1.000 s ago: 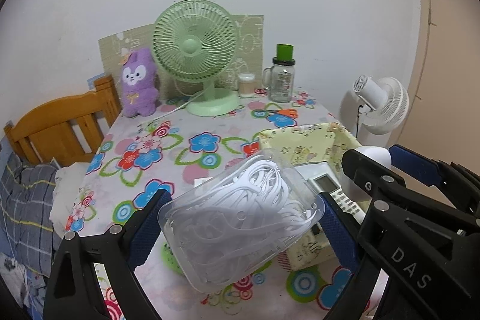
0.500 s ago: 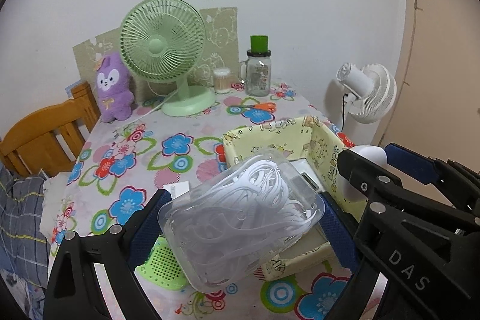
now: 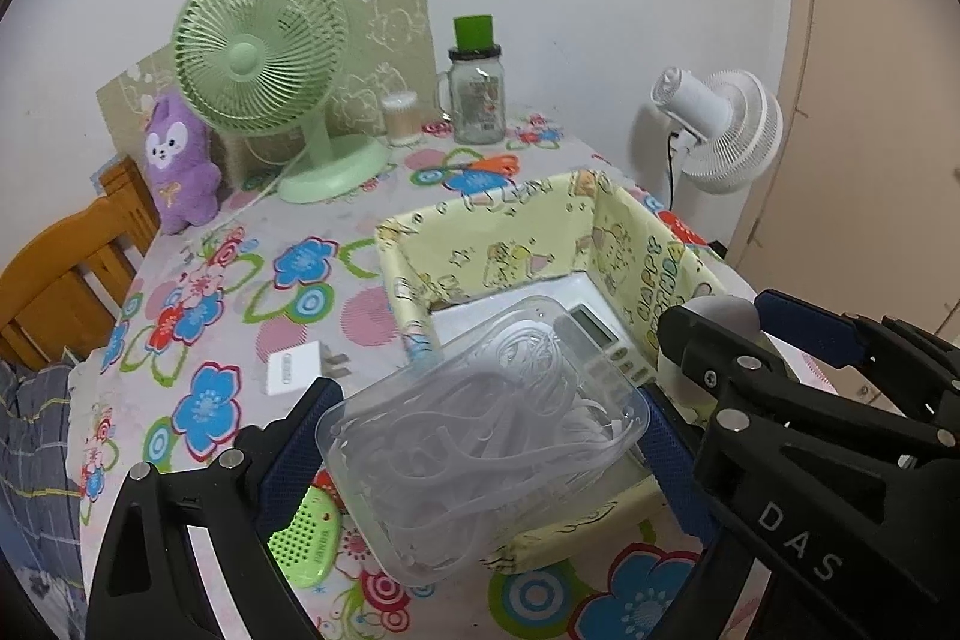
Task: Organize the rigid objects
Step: 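Carry the white puck and clear cable box together over the yellow basket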
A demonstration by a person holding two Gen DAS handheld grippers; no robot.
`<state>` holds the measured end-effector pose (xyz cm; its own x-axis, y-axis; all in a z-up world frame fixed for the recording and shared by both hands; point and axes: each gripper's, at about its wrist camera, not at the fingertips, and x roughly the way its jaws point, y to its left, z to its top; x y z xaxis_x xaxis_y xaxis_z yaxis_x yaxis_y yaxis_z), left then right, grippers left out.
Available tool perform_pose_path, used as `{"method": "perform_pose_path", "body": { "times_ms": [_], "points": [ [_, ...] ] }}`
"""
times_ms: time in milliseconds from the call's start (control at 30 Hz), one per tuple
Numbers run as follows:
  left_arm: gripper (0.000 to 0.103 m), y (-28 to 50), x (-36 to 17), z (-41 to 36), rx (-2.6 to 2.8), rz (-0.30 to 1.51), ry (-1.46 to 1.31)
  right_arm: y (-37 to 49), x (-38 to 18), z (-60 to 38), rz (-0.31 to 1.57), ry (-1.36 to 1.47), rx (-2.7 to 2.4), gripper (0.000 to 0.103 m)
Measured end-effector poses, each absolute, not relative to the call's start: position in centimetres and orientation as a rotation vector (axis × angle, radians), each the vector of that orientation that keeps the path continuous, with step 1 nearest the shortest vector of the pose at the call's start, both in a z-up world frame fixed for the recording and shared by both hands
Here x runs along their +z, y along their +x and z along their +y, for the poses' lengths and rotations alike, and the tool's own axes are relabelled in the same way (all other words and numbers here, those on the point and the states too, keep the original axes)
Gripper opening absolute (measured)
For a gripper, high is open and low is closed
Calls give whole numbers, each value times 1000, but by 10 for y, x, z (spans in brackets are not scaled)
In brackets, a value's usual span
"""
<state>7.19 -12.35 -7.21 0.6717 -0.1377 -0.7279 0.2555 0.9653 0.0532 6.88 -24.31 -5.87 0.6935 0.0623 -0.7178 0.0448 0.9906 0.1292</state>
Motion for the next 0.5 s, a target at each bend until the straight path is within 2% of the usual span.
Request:
{"method": "perform_pose_path", "body": {
  "times_ms": [267,400,500],
  "points": [
    [97,75,-77,-133,-242,813,168,67,-64,-252,815,168,7,57],
    [97,76,-76,-136,-253,814,162,66,-62,-254,815,166,9,65],
    [97,76,-76,-139,-264,818,158,64,-58,-255,795,150,1,67]
  ]
}}
